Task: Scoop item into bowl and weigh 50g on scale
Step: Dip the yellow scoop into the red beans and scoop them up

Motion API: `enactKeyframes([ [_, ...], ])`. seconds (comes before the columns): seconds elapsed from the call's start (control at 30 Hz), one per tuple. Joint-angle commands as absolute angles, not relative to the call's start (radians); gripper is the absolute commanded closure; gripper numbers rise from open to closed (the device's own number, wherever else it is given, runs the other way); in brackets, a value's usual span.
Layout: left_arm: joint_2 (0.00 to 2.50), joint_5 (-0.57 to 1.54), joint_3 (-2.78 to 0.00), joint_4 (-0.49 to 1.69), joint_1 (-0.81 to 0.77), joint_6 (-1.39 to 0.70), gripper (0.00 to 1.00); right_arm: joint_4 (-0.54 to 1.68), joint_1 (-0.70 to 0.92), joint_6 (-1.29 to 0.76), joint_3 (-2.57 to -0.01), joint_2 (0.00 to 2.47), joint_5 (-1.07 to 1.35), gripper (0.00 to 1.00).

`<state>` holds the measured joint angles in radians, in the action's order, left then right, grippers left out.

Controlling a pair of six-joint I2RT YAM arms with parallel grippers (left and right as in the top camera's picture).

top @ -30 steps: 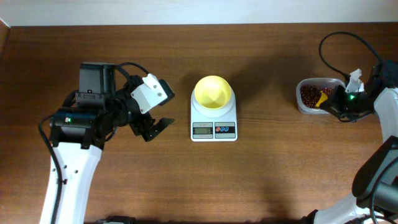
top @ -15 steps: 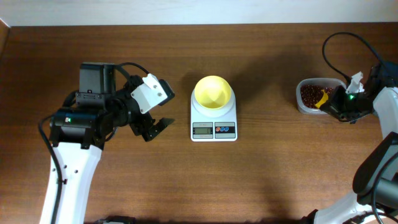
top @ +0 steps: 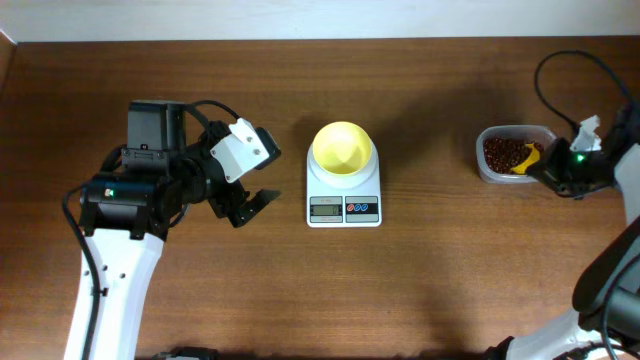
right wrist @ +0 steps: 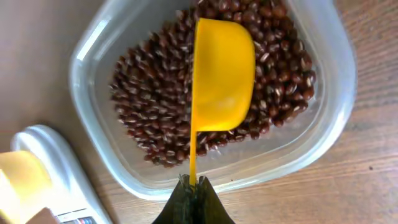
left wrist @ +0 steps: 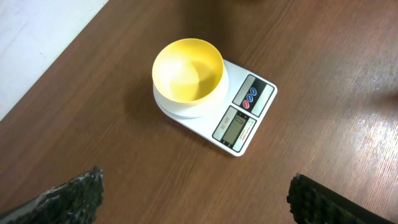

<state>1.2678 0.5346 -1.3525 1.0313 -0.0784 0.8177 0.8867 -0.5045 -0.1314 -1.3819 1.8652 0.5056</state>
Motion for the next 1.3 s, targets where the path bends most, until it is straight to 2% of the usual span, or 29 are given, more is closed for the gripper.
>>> enactKeyframes([
  [0.0, 1.262, 0.535, -1.368, 1.031, -0.081, 0.808, 0.01, 0.878, -0.571, -0.104, -1.376, 1.847, 0.638, 0.96],
  [1.27, 1.262, 0.535, -1.368, 1.031, -0.081, 0.808, 0.01, 0.992, -0.658, 0.023, -1.376, 1.847, 0.891, 0.96],
])
